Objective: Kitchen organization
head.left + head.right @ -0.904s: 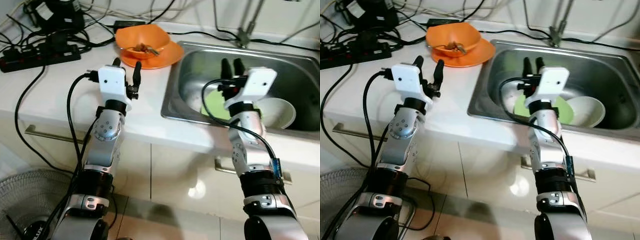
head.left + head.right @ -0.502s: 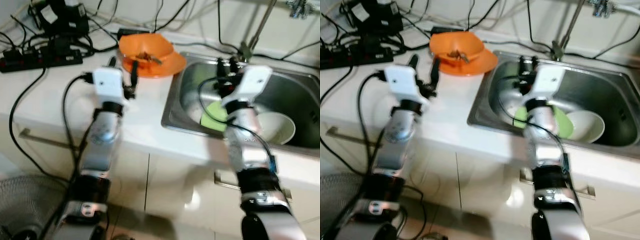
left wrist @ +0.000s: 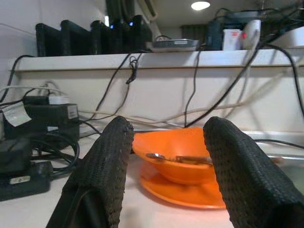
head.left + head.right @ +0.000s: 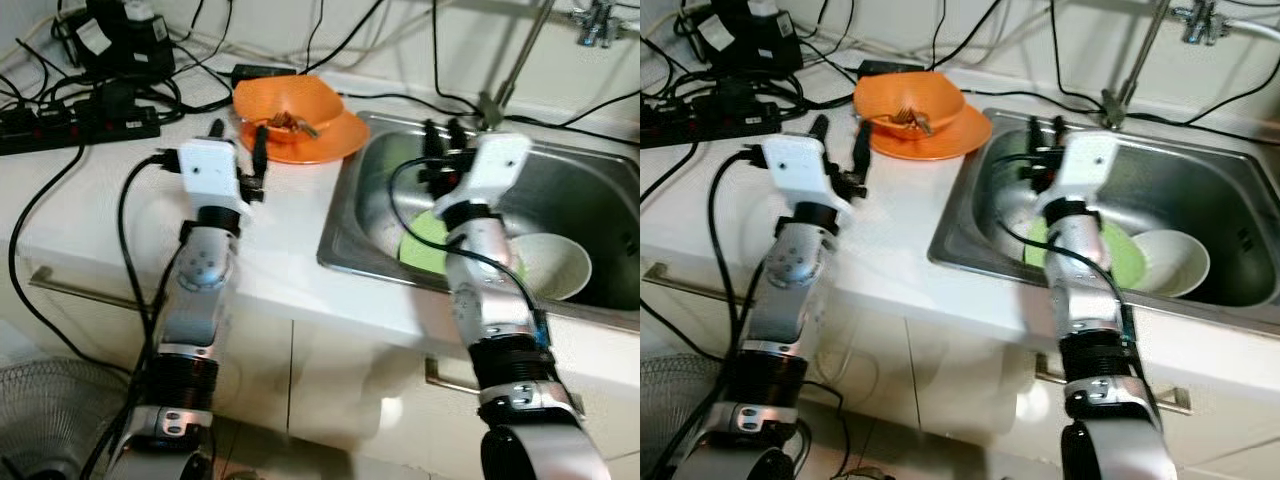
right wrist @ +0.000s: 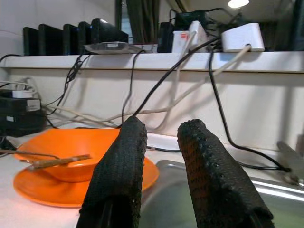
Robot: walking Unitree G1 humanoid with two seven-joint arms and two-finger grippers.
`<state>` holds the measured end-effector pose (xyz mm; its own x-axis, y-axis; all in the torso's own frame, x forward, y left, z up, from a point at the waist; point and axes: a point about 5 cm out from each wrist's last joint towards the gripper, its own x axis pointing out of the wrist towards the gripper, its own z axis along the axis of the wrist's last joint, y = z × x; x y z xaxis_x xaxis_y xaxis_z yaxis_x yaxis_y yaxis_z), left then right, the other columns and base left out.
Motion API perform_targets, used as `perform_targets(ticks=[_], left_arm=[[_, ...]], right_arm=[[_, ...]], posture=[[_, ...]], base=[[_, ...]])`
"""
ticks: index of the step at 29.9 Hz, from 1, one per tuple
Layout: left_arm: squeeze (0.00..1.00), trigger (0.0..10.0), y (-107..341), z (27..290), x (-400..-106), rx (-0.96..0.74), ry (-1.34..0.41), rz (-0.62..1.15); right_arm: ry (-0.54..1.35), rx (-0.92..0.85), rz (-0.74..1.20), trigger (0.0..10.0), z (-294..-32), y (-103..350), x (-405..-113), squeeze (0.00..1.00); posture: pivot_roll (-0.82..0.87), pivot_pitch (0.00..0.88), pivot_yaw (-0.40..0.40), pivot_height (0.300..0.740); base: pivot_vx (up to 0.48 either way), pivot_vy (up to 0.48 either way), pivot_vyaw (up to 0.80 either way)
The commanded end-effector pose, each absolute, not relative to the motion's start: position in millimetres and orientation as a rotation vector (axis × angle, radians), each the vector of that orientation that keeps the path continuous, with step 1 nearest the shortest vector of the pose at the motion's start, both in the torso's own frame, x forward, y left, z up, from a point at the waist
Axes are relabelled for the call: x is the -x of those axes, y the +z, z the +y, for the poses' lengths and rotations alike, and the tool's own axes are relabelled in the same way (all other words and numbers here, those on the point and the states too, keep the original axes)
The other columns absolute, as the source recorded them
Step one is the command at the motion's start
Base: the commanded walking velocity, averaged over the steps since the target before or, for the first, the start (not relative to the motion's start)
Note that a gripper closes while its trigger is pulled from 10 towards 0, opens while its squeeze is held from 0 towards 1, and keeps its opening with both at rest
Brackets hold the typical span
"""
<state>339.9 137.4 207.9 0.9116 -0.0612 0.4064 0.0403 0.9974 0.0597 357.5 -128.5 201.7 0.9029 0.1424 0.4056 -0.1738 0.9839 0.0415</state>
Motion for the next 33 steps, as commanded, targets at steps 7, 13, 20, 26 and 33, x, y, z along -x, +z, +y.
perform_targets(ticks=[7,13,20,26,33], left_arm=[[0.00,10.0,210,126,-340,-0.052,-0.096,-0.421],[0.00,10.0,211,124,-340,-0.055,-0.109,-0.418],[0.00,10.0,212,120,-339,-0.051,-0.134,-0.424],[0.00,10.0,212,113,-336,-0.030,-0.202,-0.417],[0.00,10.0,204,109,-334,-0.051,-0.300,-0.270]], right_arm=[[0.121,-0.081,-0.427,10.0,-140,205,-357,0.00],[0.113,-0.082,-0.426,10.0,-140,204,-357,0.00],[0.099,-0.083,-0.424,10.0,-142,204,-357,0.00],[0.097,-0.083,-0.421,10.0,-142,203,-357,0.00],[0.098,-0.086,-0.421,10.0,-140,203,-357,0.00]], posture=[[0.06,0.075,-0.030,0.740],[0.06,0.075,-0.024,0.740],[0.06,0.078,-0.020,0.740],[0.06,0.075,-0.019,0.740],[0.07,0.074,-0.016,0.740]], base=[[0.303,0.000,0.00],[0.300,0.000,0.00],[0.256,0.000,0.00],[0.000,0.000,0.00],[0.000,0.000,0.00]])
